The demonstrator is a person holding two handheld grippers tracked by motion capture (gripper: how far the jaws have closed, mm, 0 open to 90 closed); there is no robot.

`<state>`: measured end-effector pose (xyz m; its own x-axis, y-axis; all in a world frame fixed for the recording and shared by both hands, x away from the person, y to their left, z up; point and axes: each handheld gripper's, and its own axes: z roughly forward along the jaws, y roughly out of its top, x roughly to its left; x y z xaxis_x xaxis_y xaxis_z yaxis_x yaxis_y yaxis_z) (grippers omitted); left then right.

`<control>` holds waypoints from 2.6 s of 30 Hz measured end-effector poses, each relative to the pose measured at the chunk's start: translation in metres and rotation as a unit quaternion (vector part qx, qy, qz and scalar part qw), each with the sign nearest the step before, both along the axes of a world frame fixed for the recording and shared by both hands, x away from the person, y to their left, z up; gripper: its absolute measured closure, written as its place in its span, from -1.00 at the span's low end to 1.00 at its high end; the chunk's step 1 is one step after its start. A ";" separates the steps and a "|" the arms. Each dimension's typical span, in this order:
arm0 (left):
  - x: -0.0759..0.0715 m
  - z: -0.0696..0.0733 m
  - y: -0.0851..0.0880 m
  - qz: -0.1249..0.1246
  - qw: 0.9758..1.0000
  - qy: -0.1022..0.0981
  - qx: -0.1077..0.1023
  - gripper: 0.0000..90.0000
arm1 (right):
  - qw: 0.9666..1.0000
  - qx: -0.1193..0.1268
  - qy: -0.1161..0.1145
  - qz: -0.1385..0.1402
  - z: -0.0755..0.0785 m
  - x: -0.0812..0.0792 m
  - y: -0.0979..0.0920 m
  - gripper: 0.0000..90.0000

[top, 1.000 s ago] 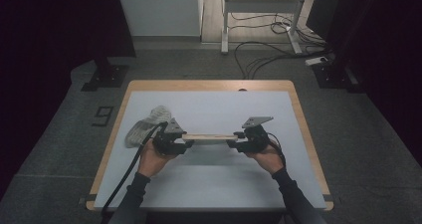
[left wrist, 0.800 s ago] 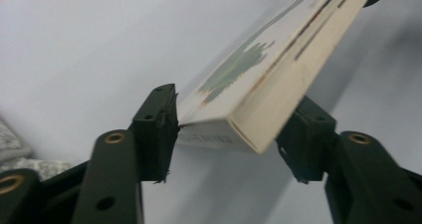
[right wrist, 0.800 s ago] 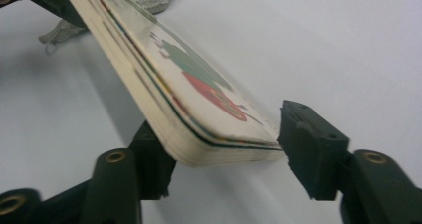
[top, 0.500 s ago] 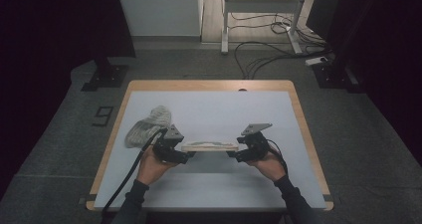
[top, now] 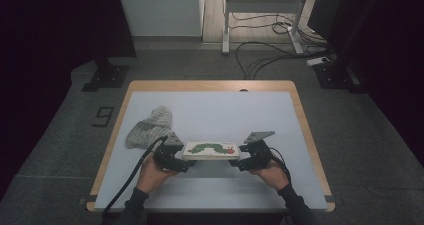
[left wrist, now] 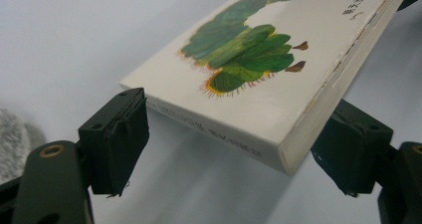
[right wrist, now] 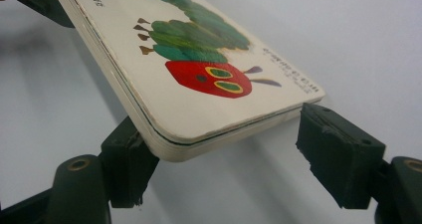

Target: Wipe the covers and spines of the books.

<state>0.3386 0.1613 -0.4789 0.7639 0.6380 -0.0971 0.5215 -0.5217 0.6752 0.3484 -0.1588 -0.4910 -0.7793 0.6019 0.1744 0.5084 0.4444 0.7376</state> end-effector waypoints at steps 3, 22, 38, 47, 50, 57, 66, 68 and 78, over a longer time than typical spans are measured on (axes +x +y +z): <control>-0.003 -0.004 0.000 0.003 1.000 0.007 0.002 -0.60 | 1.000 -0.003 0.004 0.001 -0.004 -0.003 0.000 -0.46; -0.018 -0.022 0.001 -0.014 1.000 0.011 -0.003 -0.49 | 1.000 0.016 0.007 0.015 -0.022 -0.020 -0.002 -0.43; -0.026 -0.029 0.003 -0.024 1.000 0.012 0.000 -0.45 | 1.000 0.014 0.003 0.024 -0.032 -0.027 -0.002 -0.43; -0.029 -0.033 0.003 -0.031 0.999 0.007 0.011 -0.41 | 1.000 0.003 -0.002 0.027 -0.036 -0.030 -0.001 -0.42; -0.029 -0.035 0.003 -0.032 0.999 0.008 0.010 -0.40 | 1.000 0.001 -0.006 0.029 -0.038 -0.030 -0.001 -0.42; -0.030 -0.038 0.003 -0.036 0.999 0.009 0.024 -0.39 | 0.999 -0.002 -0.013 0.037 -0.038 -0.031 -0.001 -0.44; -0.034 -0.039 0.009 -0.031 0.999 -0.002 0.013 -0.29 | 0.998 -0.023 -0.035 0.037 -0.039 -0.036 0.001 -0.36; -0.036 -0.039 0.010 -0.037 0.999 -0.006 0.015 -0.22 | 0.998 -0.036 -0.046 0.036 -0.039 -0.038 0.003 -0.33; -0.029 -0.040 0.012 -0.037 0.999 -0.009 0.011 -0.07 | 0.997 -0.042 -0.052 0.033 -0.038 -0.035 0.004 -0.15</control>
<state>0.3093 0.1729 -0.5185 0.8107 0.5811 -0.0707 0.4692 -0.5728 0.6721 0.3131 -0.1546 -0.5286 -0.8289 0.5578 0.0421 0.3990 0.5370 0.7432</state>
